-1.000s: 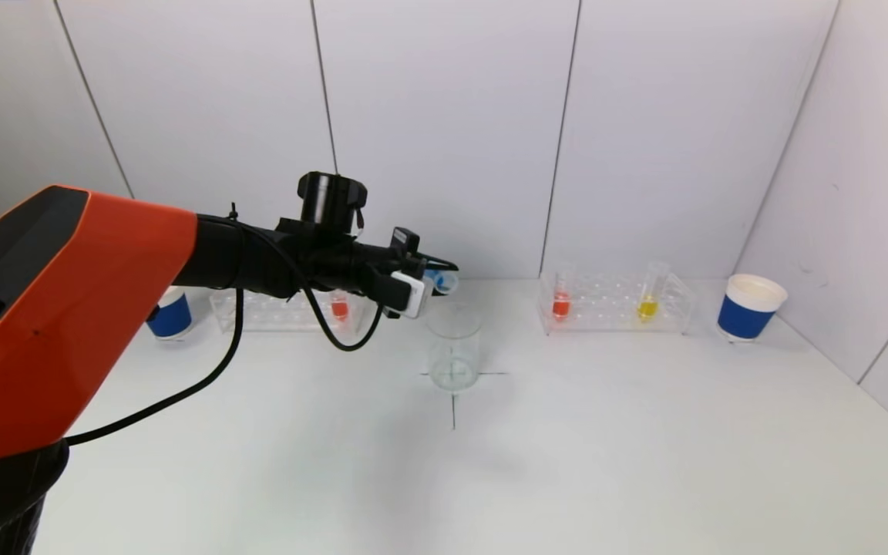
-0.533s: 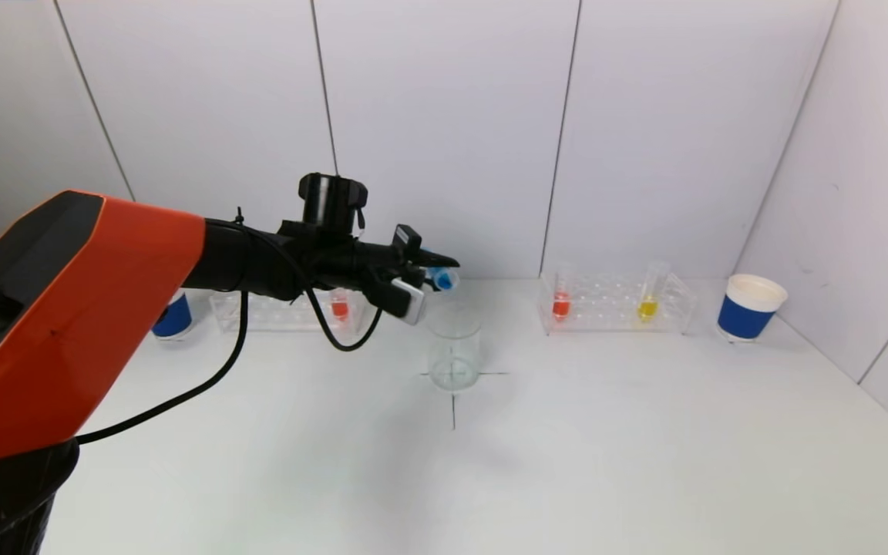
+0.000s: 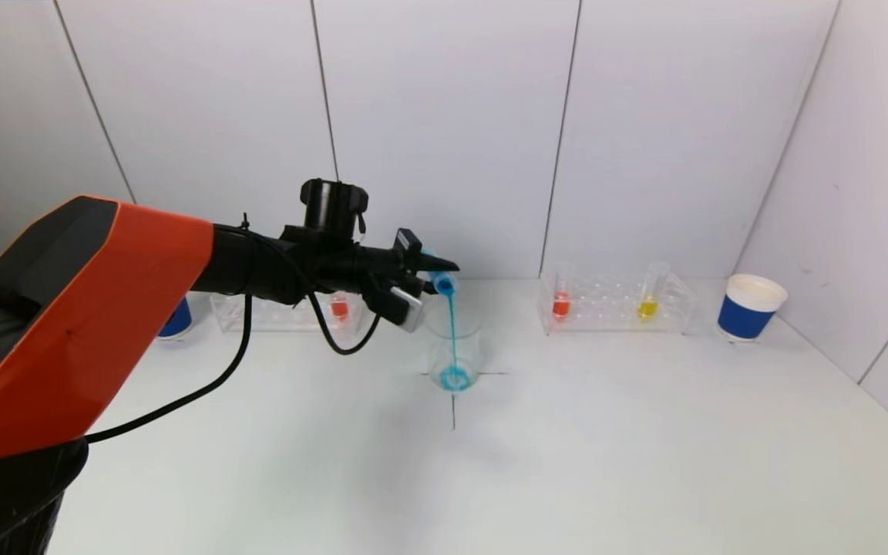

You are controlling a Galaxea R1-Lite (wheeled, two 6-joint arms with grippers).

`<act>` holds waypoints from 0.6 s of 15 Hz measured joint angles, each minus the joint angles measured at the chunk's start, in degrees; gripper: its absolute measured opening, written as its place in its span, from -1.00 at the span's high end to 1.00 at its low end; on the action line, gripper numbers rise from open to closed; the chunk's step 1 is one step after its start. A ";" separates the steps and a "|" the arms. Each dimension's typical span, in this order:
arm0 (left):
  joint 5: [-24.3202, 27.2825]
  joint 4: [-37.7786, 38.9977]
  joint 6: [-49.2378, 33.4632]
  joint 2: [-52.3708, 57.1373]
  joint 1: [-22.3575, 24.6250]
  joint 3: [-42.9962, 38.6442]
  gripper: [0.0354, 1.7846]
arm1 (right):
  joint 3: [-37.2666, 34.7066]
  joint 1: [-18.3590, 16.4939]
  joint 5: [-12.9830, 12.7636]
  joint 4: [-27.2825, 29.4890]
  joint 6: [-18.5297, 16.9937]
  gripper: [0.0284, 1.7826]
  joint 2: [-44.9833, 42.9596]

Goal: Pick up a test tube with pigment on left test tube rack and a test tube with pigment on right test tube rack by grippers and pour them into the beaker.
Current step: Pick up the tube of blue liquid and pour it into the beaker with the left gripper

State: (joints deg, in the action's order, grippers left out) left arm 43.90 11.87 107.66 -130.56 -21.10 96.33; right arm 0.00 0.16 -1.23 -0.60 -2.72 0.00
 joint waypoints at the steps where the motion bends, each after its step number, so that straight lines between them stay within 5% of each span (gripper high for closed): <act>1: 0.06 0.02 0.61 0.00 0.05 0.00 0.53 | 0.00 0.00 0.02 0.00 0.00 -0.99 0.00; 9: 1.46 3.61 3.39 -0.34 0.21 0.04 0.53 | 0.00 0.00 0.00 0.02 0.00 -0.99 0.00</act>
State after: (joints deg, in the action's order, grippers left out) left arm 45.36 15.48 111.04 -130.90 -20.89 96.37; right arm 0.00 0.16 -1.23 -0.57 -2.72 0.00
